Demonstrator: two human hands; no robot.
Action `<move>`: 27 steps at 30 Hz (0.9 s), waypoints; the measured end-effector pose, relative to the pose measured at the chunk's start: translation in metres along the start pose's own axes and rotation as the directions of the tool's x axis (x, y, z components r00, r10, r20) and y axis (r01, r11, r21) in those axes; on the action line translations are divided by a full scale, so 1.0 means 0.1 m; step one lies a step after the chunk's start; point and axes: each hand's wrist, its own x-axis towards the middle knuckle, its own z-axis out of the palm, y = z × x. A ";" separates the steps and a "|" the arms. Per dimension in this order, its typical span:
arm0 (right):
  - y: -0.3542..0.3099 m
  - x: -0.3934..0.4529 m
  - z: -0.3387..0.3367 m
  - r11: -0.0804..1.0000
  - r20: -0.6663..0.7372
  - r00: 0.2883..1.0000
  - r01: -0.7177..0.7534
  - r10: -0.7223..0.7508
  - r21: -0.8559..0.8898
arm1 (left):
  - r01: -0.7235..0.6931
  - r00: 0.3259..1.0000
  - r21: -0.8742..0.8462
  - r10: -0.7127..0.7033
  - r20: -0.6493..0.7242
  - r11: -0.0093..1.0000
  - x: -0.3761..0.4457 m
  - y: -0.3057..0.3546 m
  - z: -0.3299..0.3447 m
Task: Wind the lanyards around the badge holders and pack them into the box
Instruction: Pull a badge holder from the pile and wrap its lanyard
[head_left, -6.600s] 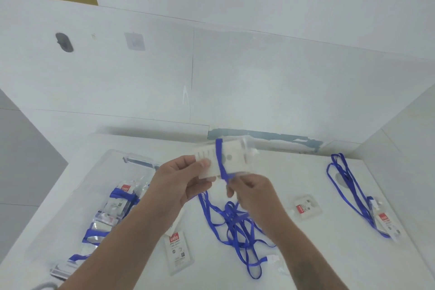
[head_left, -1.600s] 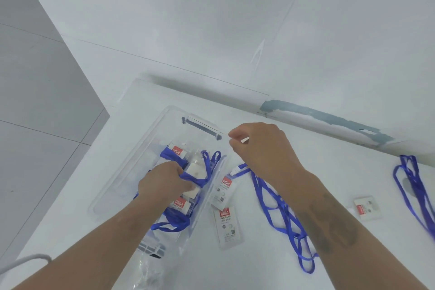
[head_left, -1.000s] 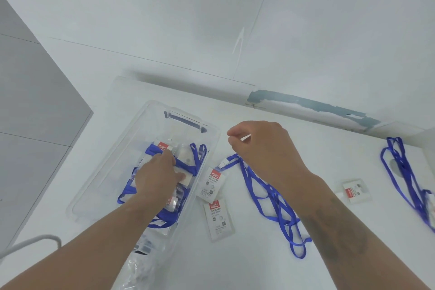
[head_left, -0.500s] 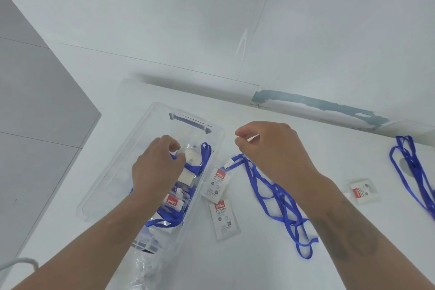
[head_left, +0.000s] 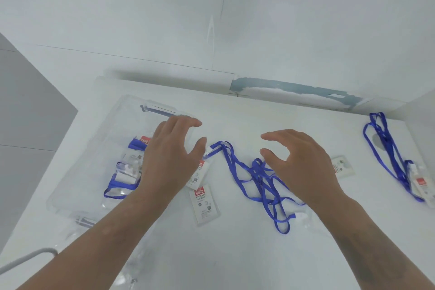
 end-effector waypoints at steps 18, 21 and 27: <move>0.35 -0.45 0.92 0.992 0.345 0.939 -0.057 0.015 0.111 | 0.290 0.911 0.165 -0.325 0.255 0.943 -0.89 -0.06 0.87; 0.32 -0.48 1.22 0.989 0.409 0.913 -0.077 0.018 0.128 | 0.362 0.872 0.205 -0.408 0.271 0.909 -1.04 -0.23 0.95; 0.22 -0.55 1.62 0.984 0.503 0.863 -0.125 0.045 0.126 | 0.449 0.831 0.161 -0.477 0.285 0.879 -1.20 -0.41 1.07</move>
